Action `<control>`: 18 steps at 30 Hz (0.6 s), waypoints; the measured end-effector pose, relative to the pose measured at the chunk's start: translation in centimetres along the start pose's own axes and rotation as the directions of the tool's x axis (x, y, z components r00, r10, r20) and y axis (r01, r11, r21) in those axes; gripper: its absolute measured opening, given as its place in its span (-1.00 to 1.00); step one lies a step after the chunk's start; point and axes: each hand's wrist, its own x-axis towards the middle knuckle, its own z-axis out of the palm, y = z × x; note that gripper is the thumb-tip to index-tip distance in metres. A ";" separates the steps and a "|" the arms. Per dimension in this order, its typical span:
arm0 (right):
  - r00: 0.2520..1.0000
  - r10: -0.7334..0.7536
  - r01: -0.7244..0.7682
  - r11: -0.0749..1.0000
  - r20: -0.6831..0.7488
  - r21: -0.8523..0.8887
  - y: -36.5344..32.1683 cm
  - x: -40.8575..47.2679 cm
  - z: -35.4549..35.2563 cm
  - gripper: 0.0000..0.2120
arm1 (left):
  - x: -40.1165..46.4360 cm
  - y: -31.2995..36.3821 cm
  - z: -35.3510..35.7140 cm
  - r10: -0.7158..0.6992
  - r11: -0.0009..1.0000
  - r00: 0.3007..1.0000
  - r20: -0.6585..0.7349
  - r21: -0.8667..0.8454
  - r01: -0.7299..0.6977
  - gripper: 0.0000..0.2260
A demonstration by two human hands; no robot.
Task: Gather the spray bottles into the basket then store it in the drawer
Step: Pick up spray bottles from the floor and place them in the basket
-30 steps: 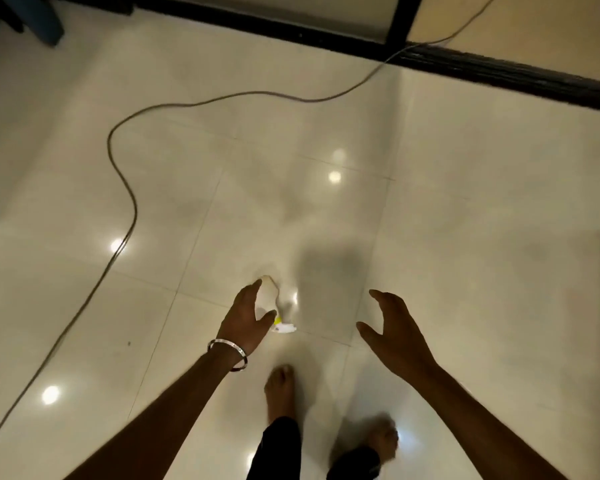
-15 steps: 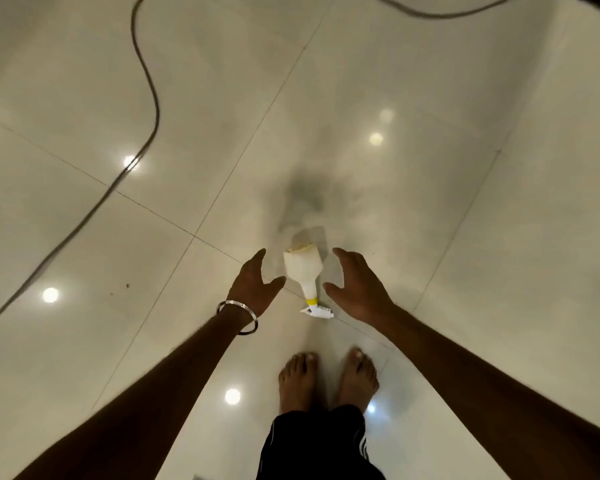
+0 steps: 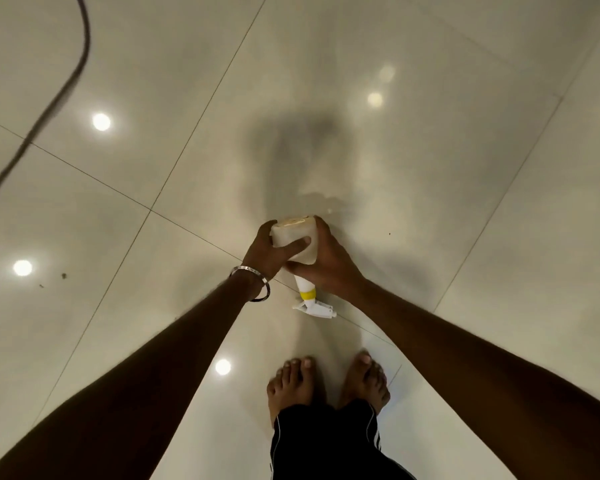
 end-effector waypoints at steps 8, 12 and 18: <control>0.988 0.135 -0.145 0.979 0.081 0.144 -1.5 -2.1 -2.7 -0.06 | -1.9 2.9 -0.6 -0.161 0.984 0.983 0.090 -0.067 0.167 -0.41; 0.962 0.181 -0.240 0.918 0.206 0.314 -3.3 -5.6 -6.9 -0.33 | -5.1 5.6 -0.9 -0.270 0.947 0.936 0.224 -0.115 0.300 -0.56; 0.946 0.117 -0.266 0.814 0.302 0.517 -6.3 -11.5 -12.6 -0.46 | -10.7 10.3 -0.1 -0.333 0.878 0.873 0.355 -0.222 0.425 -0.44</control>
